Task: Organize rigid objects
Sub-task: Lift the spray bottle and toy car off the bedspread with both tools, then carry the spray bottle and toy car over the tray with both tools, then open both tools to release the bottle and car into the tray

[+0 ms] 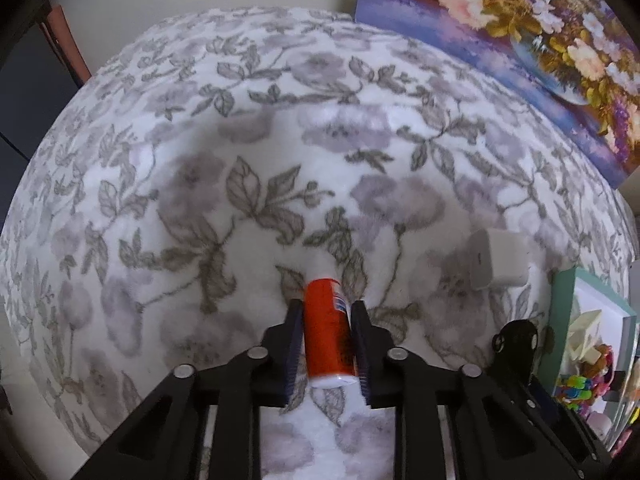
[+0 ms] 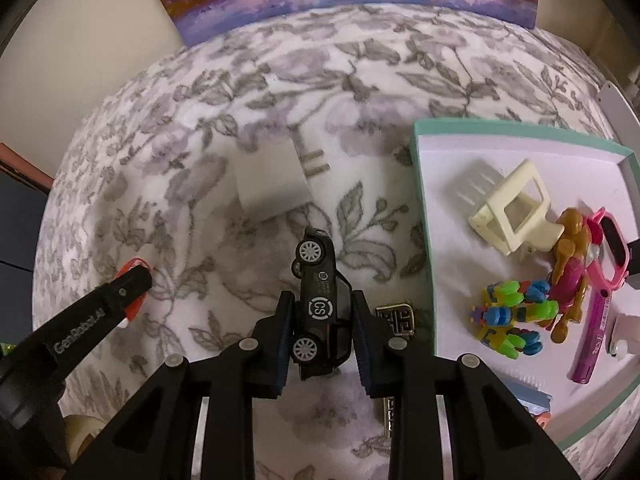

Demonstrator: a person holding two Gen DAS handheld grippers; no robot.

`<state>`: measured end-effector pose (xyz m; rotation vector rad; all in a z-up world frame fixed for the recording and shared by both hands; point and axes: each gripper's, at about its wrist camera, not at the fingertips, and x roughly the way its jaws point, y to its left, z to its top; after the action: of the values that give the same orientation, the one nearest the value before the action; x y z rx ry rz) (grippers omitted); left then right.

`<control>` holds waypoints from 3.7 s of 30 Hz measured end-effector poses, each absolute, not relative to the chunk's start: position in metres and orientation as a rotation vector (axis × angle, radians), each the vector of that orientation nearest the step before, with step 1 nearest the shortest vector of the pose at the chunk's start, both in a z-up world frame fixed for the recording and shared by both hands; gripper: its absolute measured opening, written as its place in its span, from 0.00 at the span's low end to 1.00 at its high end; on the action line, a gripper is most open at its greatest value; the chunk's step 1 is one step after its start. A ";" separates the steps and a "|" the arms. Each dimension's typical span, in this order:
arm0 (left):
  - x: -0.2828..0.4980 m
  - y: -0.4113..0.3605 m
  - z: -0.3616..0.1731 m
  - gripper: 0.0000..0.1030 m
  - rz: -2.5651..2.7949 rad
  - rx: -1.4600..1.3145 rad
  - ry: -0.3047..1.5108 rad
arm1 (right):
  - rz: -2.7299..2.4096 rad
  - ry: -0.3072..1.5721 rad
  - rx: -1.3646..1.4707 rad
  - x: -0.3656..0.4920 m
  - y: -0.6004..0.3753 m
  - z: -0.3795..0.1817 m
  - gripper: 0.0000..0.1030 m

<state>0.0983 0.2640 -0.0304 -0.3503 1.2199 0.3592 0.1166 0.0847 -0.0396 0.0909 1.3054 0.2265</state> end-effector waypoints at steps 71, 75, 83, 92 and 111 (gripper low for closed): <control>0.088 -0.003 0.002 0.22 -0.143 -0.029 1.257 | -0.184 1.285 0.206 0.102 -0.153 -0.009 0.28; 0.089 -0.001 -0.001 0.23 -0.139 -0.041 1.270 | -0.183 1.293 0.207 0.102 -0.153 -0.008 0.28; 0.089 0.000 0.004 0.35 -0.135 -0.040 1.267 | -0.177 1.284 0.205 0.102 -0.150 0.001 0.42; 0.090 0.011 0.020 0.54 -0.119 -0.062 1.227 | -0.175 1.255 0.195 0.101 -0.146 0.012 0.48; 0.095 0.083 0.019 0.99 0.062 -0.159 1.200 | -0.151 1.242 0.091 0.100 -0.111 0.008 0.78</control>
<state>0.0953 0.0833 0.0186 -0.1592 1.1996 0.0624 0.0997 -0.1115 0.0079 0.0906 1.2418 -0.1507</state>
